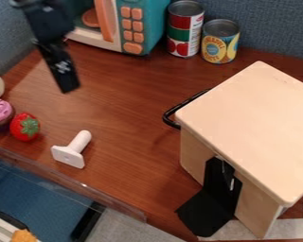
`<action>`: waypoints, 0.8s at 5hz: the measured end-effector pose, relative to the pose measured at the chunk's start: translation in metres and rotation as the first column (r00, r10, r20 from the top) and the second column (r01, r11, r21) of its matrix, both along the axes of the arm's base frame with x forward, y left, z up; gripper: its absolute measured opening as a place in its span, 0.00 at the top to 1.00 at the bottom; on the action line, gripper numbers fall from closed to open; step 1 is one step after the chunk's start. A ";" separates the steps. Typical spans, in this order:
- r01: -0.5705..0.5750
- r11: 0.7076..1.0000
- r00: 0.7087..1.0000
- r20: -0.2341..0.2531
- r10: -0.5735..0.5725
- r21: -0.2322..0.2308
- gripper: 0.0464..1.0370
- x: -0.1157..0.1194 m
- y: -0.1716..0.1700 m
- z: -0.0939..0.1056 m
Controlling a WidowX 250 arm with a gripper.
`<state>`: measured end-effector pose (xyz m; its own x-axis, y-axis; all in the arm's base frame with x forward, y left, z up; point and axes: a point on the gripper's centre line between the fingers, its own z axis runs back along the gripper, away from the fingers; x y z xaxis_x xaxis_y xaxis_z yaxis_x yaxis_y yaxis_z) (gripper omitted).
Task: Open the drawer
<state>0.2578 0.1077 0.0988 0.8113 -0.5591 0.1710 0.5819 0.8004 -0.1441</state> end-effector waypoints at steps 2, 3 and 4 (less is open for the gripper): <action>-0.090 0.996 0.994 0.059 0.091 -0.013 0.04 0.031 -0.052 -0.016; -0.125 0.992 0.990 0.066 0.125 0.000 0.04 0.048 -0.080 -0.023; -0.191 0.981 0.981 0.051 0.190 0.026 0.04 0.067 -0.101 -0.036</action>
<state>0.3247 0.0069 0.0627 0.8945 -0.4008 0.1979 0.4243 0.9007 -0.0936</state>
